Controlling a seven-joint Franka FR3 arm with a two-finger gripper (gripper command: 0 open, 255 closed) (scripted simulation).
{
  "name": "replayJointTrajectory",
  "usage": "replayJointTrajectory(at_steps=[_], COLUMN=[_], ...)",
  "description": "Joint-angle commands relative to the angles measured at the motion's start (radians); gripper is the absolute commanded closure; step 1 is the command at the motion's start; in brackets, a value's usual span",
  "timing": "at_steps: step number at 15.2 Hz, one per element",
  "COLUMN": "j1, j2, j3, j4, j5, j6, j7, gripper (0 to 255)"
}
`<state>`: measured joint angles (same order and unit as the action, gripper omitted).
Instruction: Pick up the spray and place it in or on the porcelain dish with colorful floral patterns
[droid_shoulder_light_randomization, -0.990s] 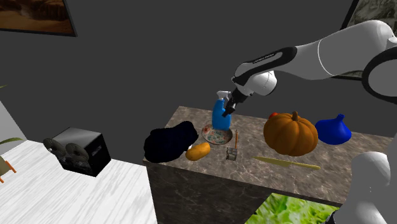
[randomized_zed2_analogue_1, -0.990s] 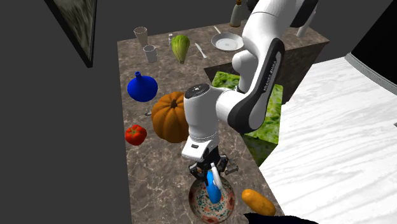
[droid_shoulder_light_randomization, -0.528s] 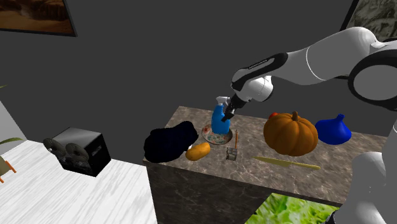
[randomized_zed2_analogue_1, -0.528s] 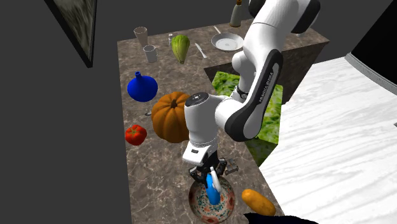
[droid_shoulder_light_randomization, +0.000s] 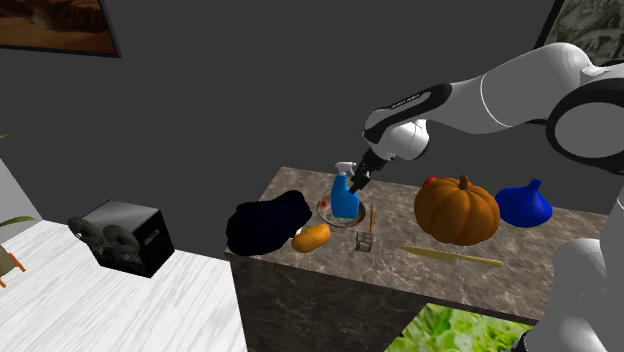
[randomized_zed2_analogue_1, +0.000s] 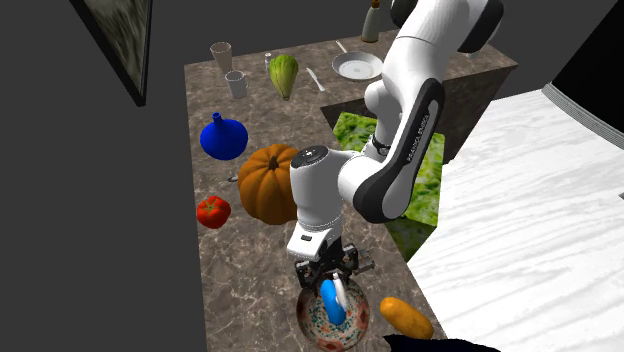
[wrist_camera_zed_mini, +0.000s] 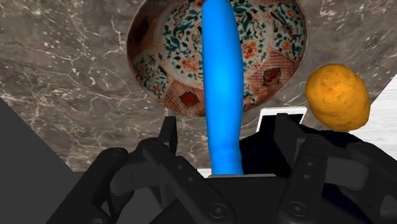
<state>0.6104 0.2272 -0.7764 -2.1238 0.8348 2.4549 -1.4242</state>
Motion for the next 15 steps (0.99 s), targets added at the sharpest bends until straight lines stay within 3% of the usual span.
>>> replayJointTrajectory(at_steps=[1,4,8,15], j1=[0.000,0.000,0.040,0.038], j2=[0.000,0.000,-0.144,-0.145], j3=[0.000,0.000,-0.065,-0.062], j4=[0.000,0.000,-0.032,-0.032], j5=[0.000,0.000,-0.184,-0.184], j6=[0.000,0.000,-0.031,-0.030], j7=[0.000,0.000,0.113,0.113], gripper=[0,0,0,0])
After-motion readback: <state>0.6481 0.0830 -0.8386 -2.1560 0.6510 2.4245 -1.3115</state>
